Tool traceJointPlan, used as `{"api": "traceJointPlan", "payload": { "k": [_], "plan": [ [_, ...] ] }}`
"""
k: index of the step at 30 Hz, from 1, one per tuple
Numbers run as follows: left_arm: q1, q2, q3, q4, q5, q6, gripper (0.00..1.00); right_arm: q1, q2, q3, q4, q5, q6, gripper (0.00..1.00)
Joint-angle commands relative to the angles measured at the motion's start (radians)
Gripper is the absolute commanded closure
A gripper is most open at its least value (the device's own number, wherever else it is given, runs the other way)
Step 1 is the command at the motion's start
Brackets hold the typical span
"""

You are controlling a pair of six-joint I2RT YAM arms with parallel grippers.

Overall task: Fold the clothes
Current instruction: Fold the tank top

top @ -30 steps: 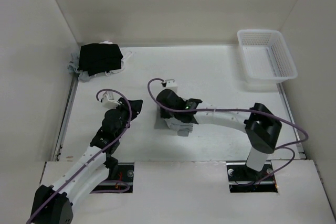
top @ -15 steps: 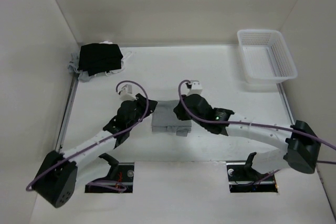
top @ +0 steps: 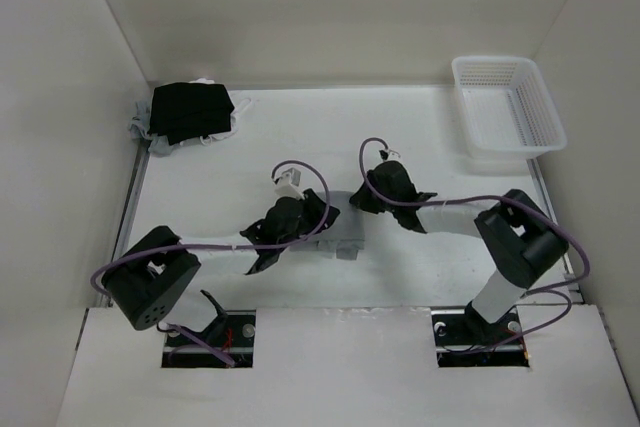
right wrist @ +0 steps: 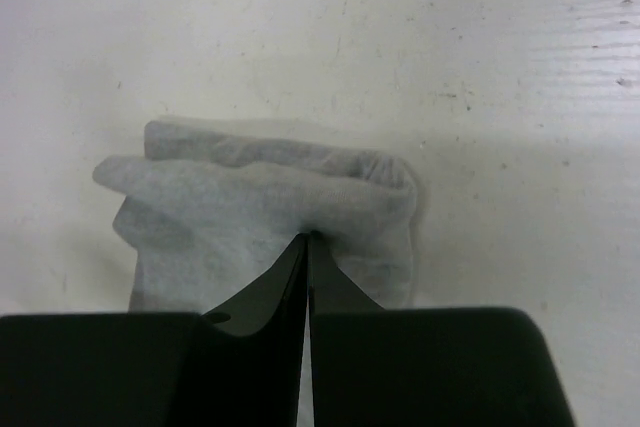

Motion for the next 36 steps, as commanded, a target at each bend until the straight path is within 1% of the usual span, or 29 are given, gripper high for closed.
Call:
{"api": "traceJointPlan", "payload": {
  "k": [1,6,8,9,11,13,15,18,21,23,25,26,27,28,30,31,32,35,36],
  "plan": [
    [0.010,-0.024,-0.070,0.069,-0.038,-0.043,0.67,-0.034,0.069,0.043,0.147,-0.082,0.055,0.95],
    [0.024,-0.070,-0.152,0.060,-0.036,-0.065,0.67,-0.061,0.129,0.054,0.178,-0.077,0.084,0.95],
    [0.025,-0.099,-0.170,0.052,-0.032,-0.066,0.67,-0.060,0.126,0.060,0.178,-0.085,0.086,0.92],
    [0.029,-0.126,-0.176,0.041,-0.035,-0.066,0.67,-0.057,0.114,0.060,0.178,-0.089,0.086,0.89],
    [0.042,-0.198,-0.181,0.000,-0.041,-0.054,0.66,-0.057,0.062,0.052,0.171,-0.092,0.073,0.76],
    [0.068,-0.284,-0.179,-0.064,-0.052,-0.033,0.65,-0.057,-0.019,0.028,0.164,-0.089,0.057,0.62],
    [0.094,-0.381,-0.178,-0.149,-0.073,0.001,0.64,-0.057,-0.119,-0.004,0.149,-0.089,0.043,0.53],
    [0.142,-0.510,-0.170,-0.290,-0.116,0.062,0.60,-0.057,-0.271,-0.066,0.133,-0.080,0.020,0.45],
    [0.206,-0.597,-0.167,-0.406,-0.141,0.118,0.55,-0.060,-0.398,-0.138,0.129,-0.065,-0.014,0.43],
    [0.245,-0.627,-0.167,-0.453,-0.133,0.136,0.53,-0.061,-0.458,-0.190,0.139,-0.039,-0.034,0.52],
    [0.275,-0.659,-0.181,-0.480,-0.122,0.142,0.50,-0.070,-0.522,-0.265,0.176,0.038,-0.052,0.80],
    [0.289,-0.674,-0.190,-0.488,-0.118,0.142,0.50,-0.080,-0.541,-0.291,0.190,0.070,-0.051,0.91],
    [0.300,-0.685,-0.193,-0.496,-0.107,0.144,0.49,-0.093,-0.564,-0.323,0.208,0.107,-0.046,0.98],
    [0.311,-0.691,-0.196,-0.505,-0.092,0.144,0.48,-0.109,-0.582,-0.349,0.220,0.130,-0.040,1.00],
    [0.337,-0.696,-0.198,-0.532,-0.070,0.135,0.47,-0.144,-0.613,-0.386,0.237,0.150,-0.034,0.99],
    [0.352,-0.696,-0.198,-0.543,-0.061,0.132,0.46,-0.161,-0.621,-0.400,0.247,0.151,-0.034,0.94],
    [0.366,-0.694,-0.198,-0.551,-0.049,0.127,0.46,-0.178,-0.624,-0.411,0.256,0.148,-0.034,0.86],
    [0.404,-0.690,-0.205,-0.548,-0.006,0.122,0.44,-0.216,-0.618,-0.433,0.286,0.130,-0.022,0.56],
    [0.415,-0.690,-0.210,-0.543,0.008,0.119,0.44,-0.221,-0.607,-0.436,0.297,0.122,-0.017,0.49]
  ]
}}
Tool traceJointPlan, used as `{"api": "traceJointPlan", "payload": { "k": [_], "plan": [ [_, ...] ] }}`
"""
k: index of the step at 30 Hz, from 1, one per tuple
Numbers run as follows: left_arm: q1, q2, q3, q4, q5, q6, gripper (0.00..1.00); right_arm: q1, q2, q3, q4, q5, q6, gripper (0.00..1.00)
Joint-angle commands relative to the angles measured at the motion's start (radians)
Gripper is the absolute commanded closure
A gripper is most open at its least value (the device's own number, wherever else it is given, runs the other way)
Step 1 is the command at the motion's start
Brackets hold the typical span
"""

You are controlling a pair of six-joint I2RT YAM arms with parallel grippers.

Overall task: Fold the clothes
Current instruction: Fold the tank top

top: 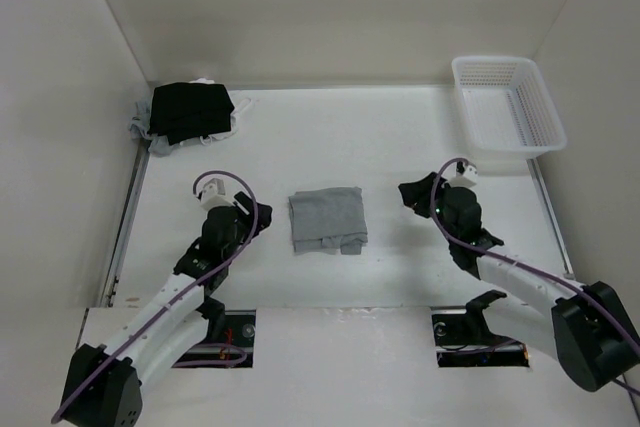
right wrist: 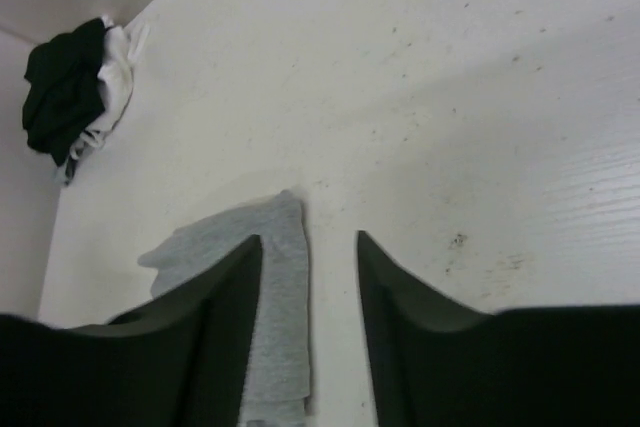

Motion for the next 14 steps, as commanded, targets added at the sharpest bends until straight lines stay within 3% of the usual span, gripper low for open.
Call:
{"api": "traceJointPlan", "payload": {
  "k": [1,14],
  "plan": [
    [0.033,-0.008,-0.021,0.004,0.070,0.001,0.44,-0.022,0.005,-0.005,0.128,0.009,0.002,0.44],
    [0.033,0.070,-0.026,0.076,0.134,0.019,0.43,-0.023,0.097,0.021,0.134,-0.034,0.011,0.39]
  ]
}}
